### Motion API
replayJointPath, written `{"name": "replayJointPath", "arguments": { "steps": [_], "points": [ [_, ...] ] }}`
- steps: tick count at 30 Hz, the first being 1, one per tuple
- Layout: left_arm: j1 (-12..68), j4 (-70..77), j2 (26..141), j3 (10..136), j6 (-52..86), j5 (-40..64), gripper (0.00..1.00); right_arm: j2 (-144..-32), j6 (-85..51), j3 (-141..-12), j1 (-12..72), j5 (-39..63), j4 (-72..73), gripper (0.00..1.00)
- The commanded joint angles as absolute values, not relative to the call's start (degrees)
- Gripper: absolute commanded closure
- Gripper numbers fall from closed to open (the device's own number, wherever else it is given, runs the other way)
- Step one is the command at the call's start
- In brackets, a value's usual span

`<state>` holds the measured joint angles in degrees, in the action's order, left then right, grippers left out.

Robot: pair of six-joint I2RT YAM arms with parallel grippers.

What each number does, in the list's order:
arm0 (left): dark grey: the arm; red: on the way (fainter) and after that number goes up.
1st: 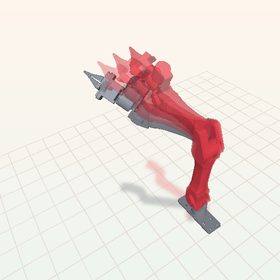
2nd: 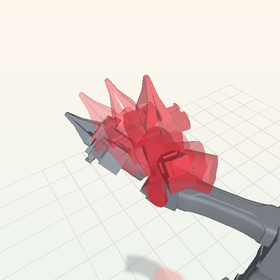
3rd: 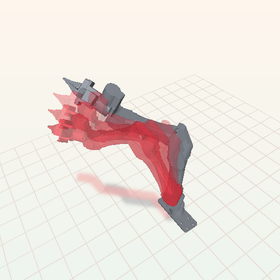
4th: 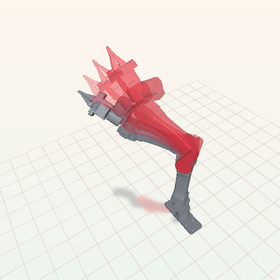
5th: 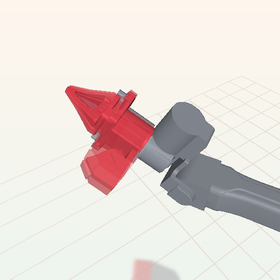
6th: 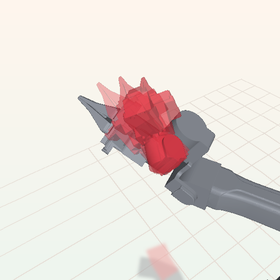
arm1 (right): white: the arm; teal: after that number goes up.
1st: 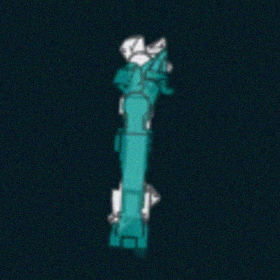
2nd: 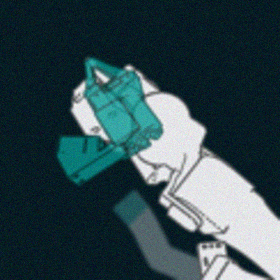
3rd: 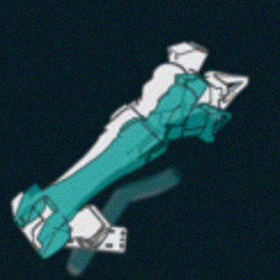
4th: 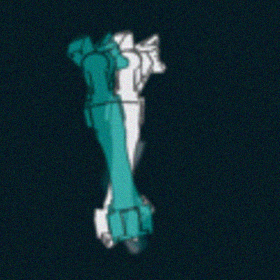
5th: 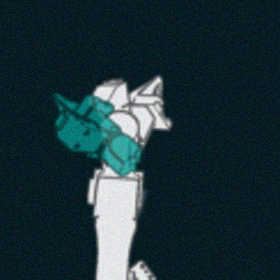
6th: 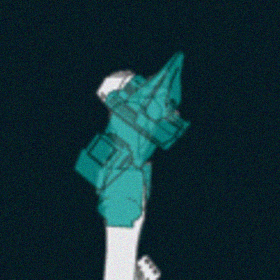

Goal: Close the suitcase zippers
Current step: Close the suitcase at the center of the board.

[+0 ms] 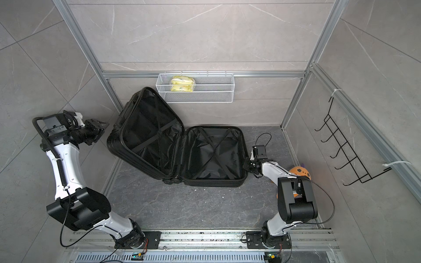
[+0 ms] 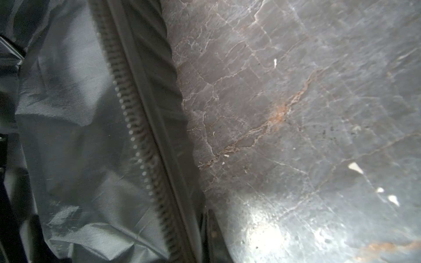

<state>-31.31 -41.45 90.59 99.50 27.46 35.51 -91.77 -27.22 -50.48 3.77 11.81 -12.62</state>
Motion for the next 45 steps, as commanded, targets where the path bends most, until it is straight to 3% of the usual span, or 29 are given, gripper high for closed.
{"name": "replayJointPath", "arguments": {
  "steps": [1,7,15,26,29,36,45],
  "points": [
    [-28.5,-40.2,90.5,97.2,26.5,38.7,0.49,-96.2,-30.4,-47.7,0.2,3.9,-18.7,1.00],
    [-21.0,-37.9,88.3,94.7,26.4,42.3,0.57,-96.5,-30.3,-47.5,0.2,4.7,-18.4,1.00],
    [-13.3,-31.6,79.2,91.5,29.6,42.7,0.57,-97.4,-29.0,-47.7,0.3,7.2,-17.9,1.00],
    [10.4,-31.0,78.8,91.7,27.3,31.8,0.56,-93.7,-27.7,-47.6,1.8,9.5,-18.5,1.00],
    [12.9,-31.9,80.0,93.1,26.9,29.5,0.56,-89.1,-27.9,-47.7,1.9,8.7,-20.2,0.84],
    [14.7,-34.3,81.1,96.1,25.2,26.2,0.54,-77.6,-28.6,-50.0,1.9,3.5,-27.5,0.63],
    [17.5,-37.2,80.4,97.9,22.7,23.5,0.53,-69.8,-28.8,-53.6,1.8,-3.9,-35.8,0.62]
  ]
}}
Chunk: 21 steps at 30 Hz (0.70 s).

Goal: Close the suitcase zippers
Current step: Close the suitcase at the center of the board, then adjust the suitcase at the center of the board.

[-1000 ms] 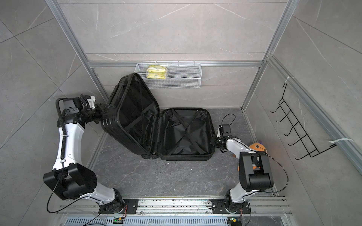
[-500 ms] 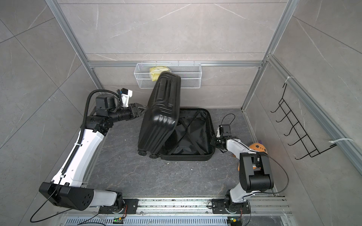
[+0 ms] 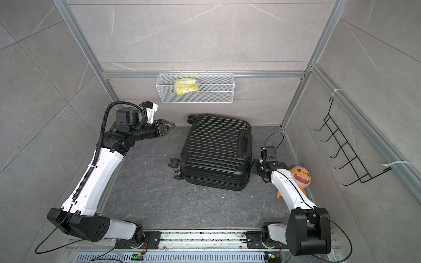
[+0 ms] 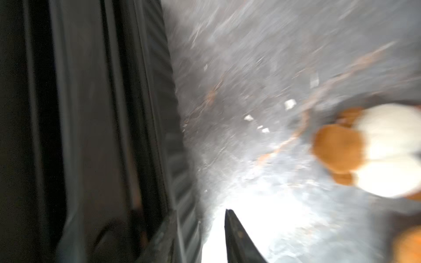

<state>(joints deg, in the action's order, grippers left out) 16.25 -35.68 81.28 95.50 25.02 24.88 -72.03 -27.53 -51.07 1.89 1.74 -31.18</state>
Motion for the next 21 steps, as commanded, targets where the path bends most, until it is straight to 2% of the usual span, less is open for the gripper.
{"name": "replayJointPath", "arguments": {
  "steps": [1,8,14,21],
  "points": [
    [18.6,-37.8,80.3,98.1,22.2,22.4,0.53,-69.0,-28.8,-53.9,1.9,-5.4,-36.8,0.62],
    [29.8,-43.2,79.6,99.2,16.7,17.7,0.52,-65.9,-25.6,-56.9,1.6,-7.4,-38.6,0.63],
    [44.6,-48.3,80.1,96.5,11.1,18.6,0.51,-75.3,-19.2,-65.3,-2.6,-1.4,-36.5,0.65],
    [55.4,-43.2,83.0,85.5,12.5,23.5,0.52,-87.3,-17.3,-78.8,-4.9,3.1,-35.8,0.60]
  ]
}}
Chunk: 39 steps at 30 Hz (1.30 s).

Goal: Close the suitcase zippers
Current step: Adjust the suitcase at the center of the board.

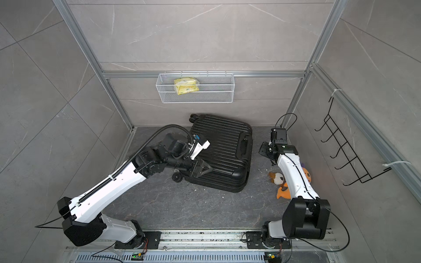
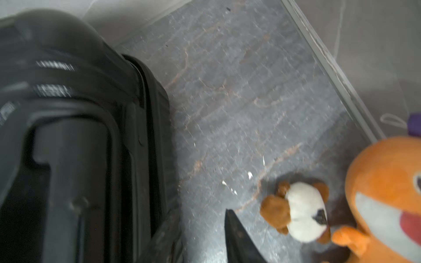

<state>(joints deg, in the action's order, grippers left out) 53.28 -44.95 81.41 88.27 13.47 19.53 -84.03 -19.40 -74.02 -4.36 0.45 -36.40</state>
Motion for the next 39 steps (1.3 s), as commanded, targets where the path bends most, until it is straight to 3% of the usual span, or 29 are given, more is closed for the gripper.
{"name": "replayJointPath", "arguments": {
  "steps": [1,4,11,19,26,30,34,39],
  "points": [
    [56.5,-41.7,84.6,84.1,13.1,25.3,0.53,-89.1,-17.3,-80.8,-5.0,3.4,-35.4,0.59],
    [57.7,-39.5,90.0,82.1,14.9,26.5,0.58,-94.0,-16.9,-87.4,-5.2,7.0,-36.2,0.59],
    [57.0,-34.6,92.5,75.5,20.3,16.7,0.59,-99.4,-14.4,-97.0,-4.5,15.5,-41.7,0.55],
    [51.1,-28.6,89.2,66.9,27.4,8.1,0.59,-99.0,-11.3,-93.3,0.6,14.8,-45.5,0.47],
    [50.0,-29.9,83.4,63.7,27.8,2.1,0.59,-98.3,-11.0,-88.4,2.8,9.3,-47.0,0.46],
    [50.1,-33.0,78.0,64.5,25.1,1.5,0.55,-99.2,-11.9,-87.7,2.7,4.1,-46.6,0.47],
    [49.2,-40.6,73.5,68.6,21.8,-1.4,0.45,-102.4,-12.3,-90.6,2.4,-2.0,-48.3,0.49],
    [42.5,-50.2,69.7,74.4,14.3,-1.7,0.33,-105.3,-12.3,-93.8,0.6,-6.9,-49.6,0.50]
  ]
}}
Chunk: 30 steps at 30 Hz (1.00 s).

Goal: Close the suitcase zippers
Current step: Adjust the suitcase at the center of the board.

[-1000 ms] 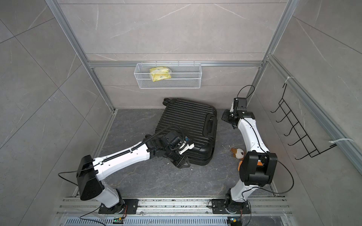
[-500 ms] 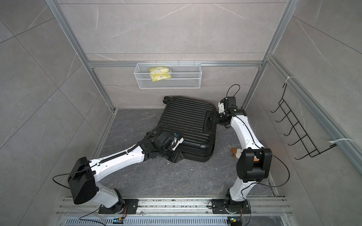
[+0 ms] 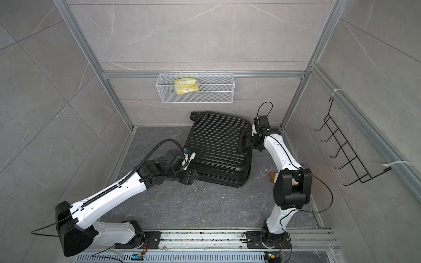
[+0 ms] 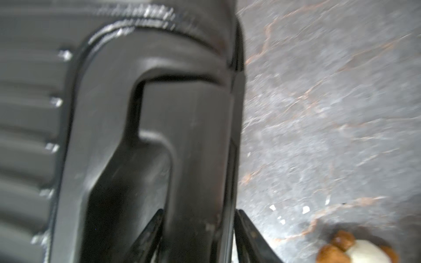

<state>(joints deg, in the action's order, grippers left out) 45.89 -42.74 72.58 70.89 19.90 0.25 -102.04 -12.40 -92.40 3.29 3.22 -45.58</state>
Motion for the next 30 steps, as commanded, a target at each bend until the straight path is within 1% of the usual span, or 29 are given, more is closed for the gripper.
{"name": "replayJointPath", "arguments": {
  "steps": [1,3,5,7,8,11,13,14,16,18,23,28,30],
  "points": [
    [40.3,-51.7,69.0,75.4,11.9,-1.1,0.30,-106.0,-12.0,-94.7,0.1,-7.6,-50.0,0.50],
    [35.6,-53.8,68.1,77.1,6.4,2.1,0.29,-107.1,-11.6,-96.6,-0.6,-8.3,-50.4,0.50],
    [30.6,-55.5,68.2,78.8,-1.4,7.4,0.28,-108.1,-11.1,-98.5,-0.8,-8.8,-51.1,0.50],
    [27.8,-54.0,68.0,77.9,-10.1,9.6,0.27,-109.0,-10.8,-99.8,-0.9,-9.0,-51.6,0.50],
    [26.8,-52.7,67.9,76.8,-14.4,11.2,0.26,-109.3,-10.7,-100.4,-0.9,-9.0,-51.8,0.50],
    [24.7,-47.4,67.4,71.8,-30.9,20.6,0.25,-109.8,-10.6,-101.3,-0.9,-8.3,-52.0,0.50],
    [24.7,-43.4,66.0,67.4,-42.3,25.6,0.18,-109.8,-10.5,-101.7,-1.0,-7.8,-52.0,0.50],
    [24.6,-41.1,65.5,65.8,-44.7,27.7,0.16,-109.7,-10.6,-101.7,-1.0,-7.7,-52.0,0.50],
    [24.6,-36.6,65.7,63.6,-48.1,33.7,0.15,-109.5,-10.7,-101.8,-1.0,-7.3,-52.0,0.50],
    [24.7,-36.2,68.3,64.2,-49.3,36.1,0.14,-109.3,-10.7,-102.0,-0.9,-6.9,-52.1,0.50],
    [24.8,-35.6,75.8,67.1,-52.3,31.4,0.14,-108.2,-10.5,-102.0,-1.0,-6.4,-52.5,0.49],
    [24.8,-35.6,82.0,69.9,-54.0,32.8,0.14,-105.9,-10.3,-102.1,-0.9,-5.5,-53.1,0.48],
    [25.0,-35.6,84.3,71.7,-54.1,33.3,0.15,-104.8,-10.2,-102.2,-0.9,-5.3,-53.2,0.48]
  ]
}}
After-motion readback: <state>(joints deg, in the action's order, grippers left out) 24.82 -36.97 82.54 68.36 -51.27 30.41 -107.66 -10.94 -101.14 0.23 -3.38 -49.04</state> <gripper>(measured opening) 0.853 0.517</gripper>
